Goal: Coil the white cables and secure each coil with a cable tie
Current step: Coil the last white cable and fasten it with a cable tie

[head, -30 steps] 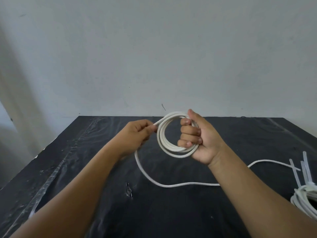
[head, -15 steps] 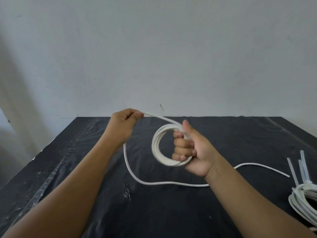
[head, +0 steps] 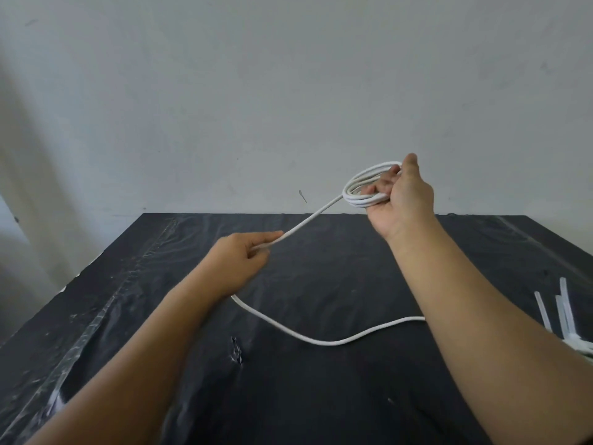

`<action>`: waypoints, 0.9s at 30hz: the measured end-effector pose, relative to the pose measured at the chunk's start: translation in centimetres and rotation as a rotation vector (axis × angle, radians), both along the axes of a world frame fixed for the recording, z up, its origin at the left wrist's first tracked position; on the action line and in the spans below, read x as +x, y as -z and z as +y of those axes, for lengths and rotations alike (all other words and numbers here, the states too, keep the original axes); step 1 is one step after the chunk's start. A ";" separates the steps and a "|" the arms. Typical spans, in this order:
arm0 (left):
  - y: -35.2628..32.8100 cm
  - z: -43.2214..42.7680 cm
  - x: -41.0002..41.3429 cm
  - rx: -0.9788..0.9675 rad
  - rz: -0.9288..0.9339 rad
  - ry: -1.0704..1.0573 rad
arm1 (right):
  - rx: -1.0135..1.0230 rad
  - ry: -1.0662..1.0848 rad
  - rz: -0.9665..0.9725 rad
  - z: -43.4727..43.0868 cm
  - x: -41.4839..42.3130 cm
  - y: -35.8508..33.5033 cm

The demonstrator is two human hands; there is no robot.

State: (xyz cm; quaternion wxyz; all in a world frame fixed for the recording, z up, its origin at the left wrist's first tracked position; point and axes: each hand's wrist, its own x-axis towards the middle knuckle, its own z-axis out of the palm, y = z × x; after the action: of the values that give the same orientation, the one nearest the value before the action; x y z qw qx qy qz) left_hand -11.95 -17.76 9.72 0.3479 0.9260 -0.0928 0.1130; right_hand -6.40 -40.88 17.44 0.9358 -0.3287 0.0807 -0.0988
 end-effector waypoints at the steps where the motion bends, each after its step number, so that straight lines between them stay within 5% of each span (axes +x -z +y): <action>1: -0.5 -0.1 -0.1 0.049 -0.030 -0.009 | -0.027 0.016 0.005 0.1 0.1 0.0; 6: -3.1 -2.1 -0.6 0.311 -0.209 0.110 | -0.471 0.011 -0.002 3.1 0.1 1.0; 10: -5.2 -3.3 -1.2 0.317 -0.294 0.215 | -0.815 -0.120 -0.004 4.3 0.1 2.2; 22: -6.7 -3.1 -1.3 0.061 -0.219 0.235 | -0.688 -0.941 -0.122 4.9 -4.1 6.8; 27: -6.8 -2.0 -0.5 -0.117 -0.008 0.276 | -0.643 -0.939 -0.125 3.8 -6.0 6.0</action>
State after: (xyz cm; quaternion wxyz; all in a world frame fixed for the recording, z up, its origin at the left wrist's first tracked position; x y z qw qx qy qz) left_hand -12.45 -19.73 16.57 0.4130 0.8823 -0.2139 0.0729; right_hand -12.40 -37.07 11.42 0.7353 -0.5909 -0.1637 0.2887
